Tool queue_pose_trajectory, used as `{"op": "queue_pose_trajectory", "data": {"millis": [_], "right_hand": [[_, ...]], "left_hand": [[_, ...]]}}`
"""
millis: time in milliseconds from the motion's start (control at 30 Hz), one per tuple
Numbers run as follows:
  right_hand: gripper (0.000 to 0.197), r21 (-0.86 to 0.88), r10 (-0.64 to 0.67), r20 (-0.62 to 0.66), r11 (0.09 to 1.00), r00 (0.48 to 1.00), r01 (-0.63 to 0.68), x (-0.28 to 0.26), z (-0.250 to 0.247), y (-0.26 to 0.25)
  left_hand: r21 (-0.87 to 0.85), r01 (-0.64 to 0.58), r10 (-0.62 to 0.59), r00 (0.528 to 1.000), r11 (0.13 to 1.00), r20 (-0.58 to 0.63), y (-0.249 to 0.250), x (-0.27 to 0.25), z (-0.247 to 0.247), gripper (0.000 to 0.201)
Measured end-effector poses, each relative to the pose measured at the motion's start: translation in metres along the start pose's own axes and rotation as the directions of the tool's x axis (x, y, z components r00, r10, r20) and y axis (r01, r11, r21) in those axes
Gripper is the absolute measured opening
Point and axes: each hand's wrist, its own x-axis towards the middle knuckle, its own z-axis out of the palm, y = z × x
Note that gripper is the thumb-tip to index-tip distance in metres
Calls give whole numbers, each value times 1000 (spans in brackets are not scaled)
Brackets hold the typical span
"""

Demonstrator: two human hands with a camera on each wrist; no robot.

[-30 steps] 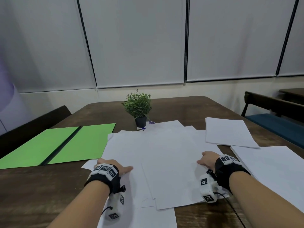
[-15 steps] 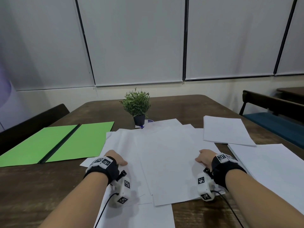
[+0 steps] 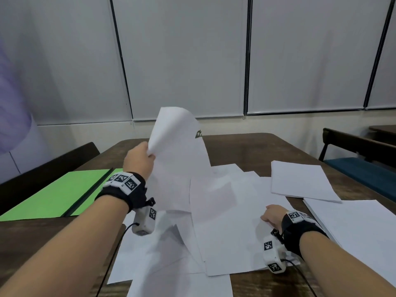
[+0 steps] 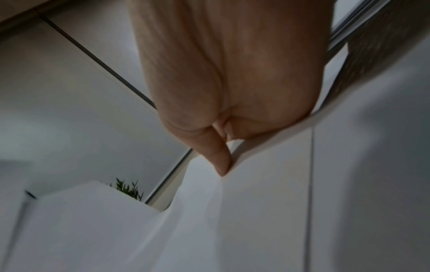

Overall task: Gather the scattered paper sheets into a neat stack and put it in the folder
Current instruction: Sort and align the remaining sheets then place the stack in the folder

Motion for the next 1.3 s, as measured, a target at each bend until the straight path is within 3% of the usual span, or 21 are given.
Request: {"op": "queue_pose_trajectory", "data": {"millis": [33, 67, 100, 133, 167, 200, 267, 400, 500, 567, 700, 767, 833, 867, 933, 1000, 1100, 1167, 1200, 1267, 1300], "right_hand": [[30, -204, -66, 35, 976, 997, 72, 2, 0, 0], [22, -299, -88, 46, 949, 995, 98, 1, 0, -1], [18, -224, -45, -17, 974, 999, 40, 3, 0, -2], [23, -24, 72, -44, 997, 996, -73, 10, -1, -2], [34, 163, 86, -47, 984, 995, -77, 16, 1, 1], [42, 154, 48, -77, 987, 996, -36, 18, 5, 2], [44, 201, 109, -80, 975, 991, -91, 20, 3, 2], [26, 125, 55, -115, 991, 992, -41, 31, -2, 7], [49, 419, 72, -88, 908, 994, -29, 46, 1, 24], [72, 592, 123, -60, 803, 991, -64, 52, 3, 25], [91, 654, 136, -32, 752, 990, -82, 48, 4, 24], [85, 705, 107, 10, 704, 994, -83, 47, 3, 22], [69, 629, 97, -27, 775, 995, -59, 49, 3, 23], [61, 537, 101, -59, 842, 993, -54, 45, 2, 22], [47, 333, 73, -63, 942, 995, -48, 44, 4, 23], [47, 214, 36, -36, 977, 999, -27, 48, 6, 27], [49, 212, 7, -8, 977, 1000, -5, 41, 3, 25], [47, 262, -7, -19, 965, 1000, 12, 38, 2, 25], [54, 307, 0, -29, 952, 1000, 9, 38, 2, 25], [90, 402, 52, -29, 915, 998, -36, 48, 3, 31], [100, 420, 55, -19, 907, 998, -43, 56, 5, 36]], "left_hand": [[-11, -17, 16, 999, 1000, -38, 5, 7, -7, 19], [-29, -25, 23, 997, 999, -67, 10, 13, -14, 22], [-61, -25, 20, 996, 998, -91, 15, 19, -20, 22], [-101, -25, 13, 993, 995, -116, 19, 25, -25, 22], [-139, -25, 6, 990, 990, -141, 23, 30, -29, 21], [-171, -25, -3, 987, 985, -162, 27, 33, -33, 19], [-246, -15, -29, 985, 969, -171, 35, 36, -35, 19], [-400, 109, -128, 992, 910, -21, 39, 21, -16, 26], [-424, 257, -190, 962, 868, 194, 28, -11, 19, 30], [-348, 342, -228, 916, 873, 330, 18, -38, 47, 31], [-114, 425, -302, 784, 898, 543, 4, -85, 92, 34], [-92, 504, -307, 651, 859, 695, 1, -97, 104, 33], [-73, 520, -260, 539, 851, 801, 2, -101, 105, 47], [-51, 493, -246, 517, 868, 820, 3, -100, 103, 50], [12, 392, -231, 518, 920, 824, 7, -95, 93, 47], [83, 286, -233, 545, 955, 805, 11, -85, 82, 44], [173, 139, -222, 626, 975, 748, 16, -77, 77, 45], [221, 119, -245, 641, 968, 727, 19, -80, 85, 52], [237, 120, -258, 639, 964, 725, 22, -84, 91, 52], [250, 128, -273, 632, 960, 725, 25, -90, 106, 48], [248, 143, -281, 628, 958, 725, 27, -93, 111, 46]]}}
